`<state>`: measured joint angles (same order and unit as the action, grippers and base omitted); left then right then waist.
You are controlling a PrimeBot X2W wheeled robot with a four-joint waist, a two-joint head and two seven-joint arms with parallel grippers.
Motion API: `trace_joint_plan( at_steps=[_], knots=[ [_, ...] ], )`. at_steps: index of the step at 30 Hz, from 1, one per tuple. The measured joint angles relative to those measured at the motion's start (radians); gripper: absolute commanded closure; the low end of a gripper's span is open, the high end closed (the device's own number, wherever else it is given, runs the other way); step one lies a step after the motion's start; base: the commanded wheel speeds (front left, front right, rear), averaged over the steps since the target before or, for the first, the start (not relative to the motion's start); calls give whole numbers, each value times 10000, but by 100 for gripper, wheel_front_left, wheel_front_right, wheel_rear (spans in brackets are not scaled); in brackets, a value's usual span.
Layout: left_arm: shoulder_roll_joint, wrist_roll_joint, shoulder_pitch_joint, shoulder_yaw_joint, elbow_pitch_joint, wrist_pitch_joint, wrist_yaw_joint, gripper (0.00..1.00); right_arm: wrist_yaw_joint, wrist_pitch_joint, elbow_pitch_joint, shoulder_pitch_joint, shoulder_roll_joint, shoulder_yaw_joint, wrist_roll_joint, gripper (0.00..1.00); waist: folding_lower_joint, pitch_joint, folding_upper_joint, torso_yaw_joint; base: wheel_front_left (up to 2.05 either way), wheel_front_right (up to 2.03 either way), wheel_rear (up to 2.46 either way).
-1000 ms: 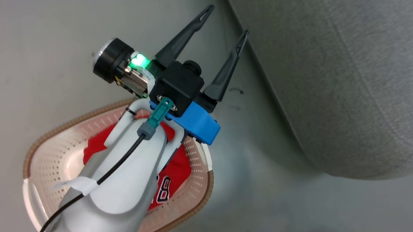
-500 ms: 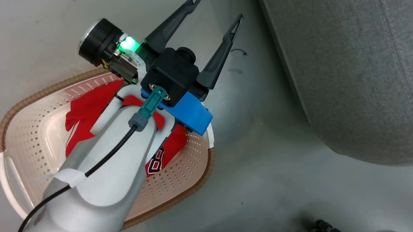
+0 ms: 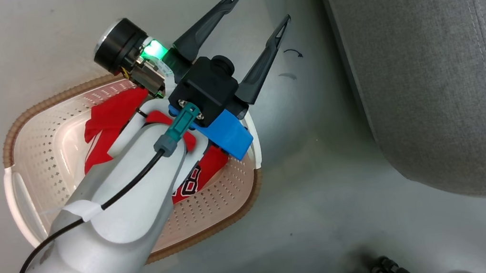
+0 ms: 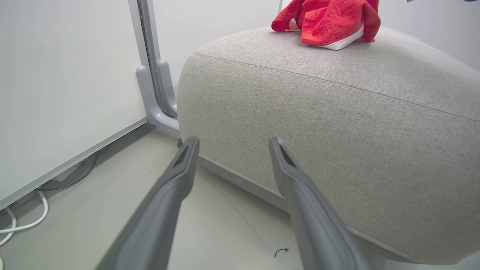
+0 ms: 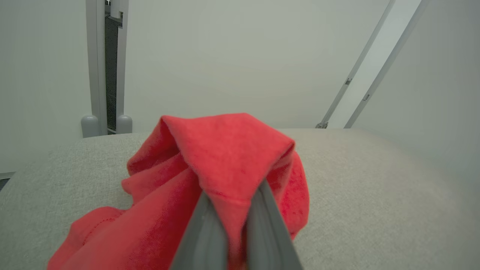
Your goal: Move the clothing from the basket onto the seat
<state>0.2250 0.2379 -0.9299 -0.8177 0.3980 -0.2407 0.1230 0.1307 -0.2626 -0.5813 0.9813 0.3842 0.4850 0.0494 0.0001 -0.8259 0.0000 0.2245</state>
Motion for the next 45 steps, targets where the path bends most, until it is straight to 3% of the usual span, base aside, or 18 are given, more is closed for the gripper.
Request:
trace_joint_plan(
  at_steps=[4,5,6,15,25,35,45],
  knots=[
    [-44,48,-51,-13,23,-50,-6,0,0,0,-456,-473,-94,27,86,100,0,102,0,-76,0,0,0],
    [-48,67,-51,-17,42,-71,-8,0,0,-2,-502,-552,-134,6,111,54,0,150,0,-86,0,0,0],
    [-54,73,-51,-19,58,-77,-25,0,0,-2,-523,-618,-165,-12,117,0,0,204,0,-93,0,0,0],
    [-226,295,316,27,238,-178,-167,0,0,-2,270,-1836,-583,-280,59,0,0,1078,0,-46,0,0,0],
    [-470,608,1441,744,-36,-209,-387,0,0,0,2792,-4189,-1350,-696,-35,0,-1,2634,0,-197,0,0,0],
    [-328,792,3180,2362,-571,-211,-744,0,-2,-2,4581,-5564,-2065,-2516,-79,0,-2,4263,0,-668,0,0,0],
    [-261,738,5273,4435,-1298,-213,-965,0,0,-2,4963,-6516,-2441,-3820,50,0,-3,5564,1,-1502,0,0,0]
  ],
)
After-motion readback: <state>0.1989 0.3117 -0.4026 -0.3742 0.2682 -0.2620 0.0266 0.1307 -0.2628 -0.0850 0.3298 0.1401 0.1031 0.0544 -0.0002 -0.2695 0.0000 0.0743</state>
